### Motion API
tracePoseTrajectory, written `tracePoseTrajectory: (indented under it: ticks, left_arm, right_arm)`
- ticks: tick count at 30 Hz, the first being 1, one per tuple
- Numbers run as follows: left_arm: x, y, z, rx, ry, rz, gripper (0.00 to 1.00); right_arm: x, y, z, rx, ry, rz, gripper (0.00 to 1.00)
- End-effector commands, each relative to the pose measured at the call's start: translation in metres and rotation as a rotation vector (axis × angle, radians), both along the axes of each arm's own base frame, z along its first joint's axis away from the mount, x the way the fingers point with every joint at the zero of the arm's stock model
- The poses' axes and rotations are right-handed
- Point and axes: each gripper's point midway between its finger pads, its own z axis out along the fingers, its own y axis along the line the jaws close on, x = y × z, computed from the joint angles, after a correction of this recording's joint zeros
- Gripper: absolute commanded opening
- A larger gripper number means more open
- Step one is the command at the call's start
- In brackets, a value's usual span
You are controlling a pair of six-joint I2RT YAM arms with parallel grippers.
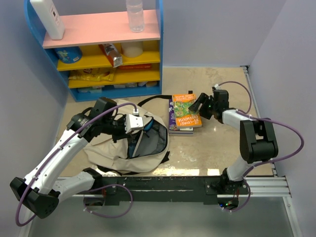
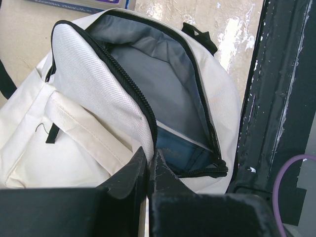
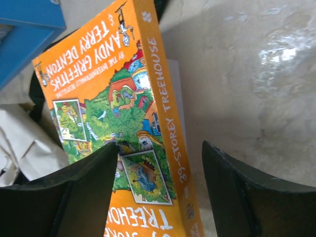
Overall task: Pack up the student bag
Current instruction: Pick up the book from the center of the board.
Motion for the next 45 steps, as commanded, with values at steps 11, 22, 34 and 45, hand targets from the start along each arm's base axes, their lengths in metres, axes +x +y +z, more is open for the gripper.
tracePoseTrajectory:
  ticks: [11,22,34,45]
  left_arm:
    - [-0.004,-0.009,0.019,-0.066,-0.036,-0.038,0.00]
    - [0.001,-0.013,0.026,-0.085,-0.058,-0.033,0.00]
    - [0.018,-0.021,0.051,-0.137,-0.125,0.003,0.00]
    - [0.006,-0.023,0.059,-0.139,-0.110,-0.045,0.00]
  right_arm:
    - [-0.022,0.009,0.024,0.169,-0.018,-0.073,0.00]
    - [-0.066,0.041,0.121,0.380,-0.141,0.038,0.00]
    - [-0.175,0.123,0.142,0.628,-0.080,0.333,0.00]
    - [-0.183,0.172,0.151,0.730,0.003,0.448,0.00]
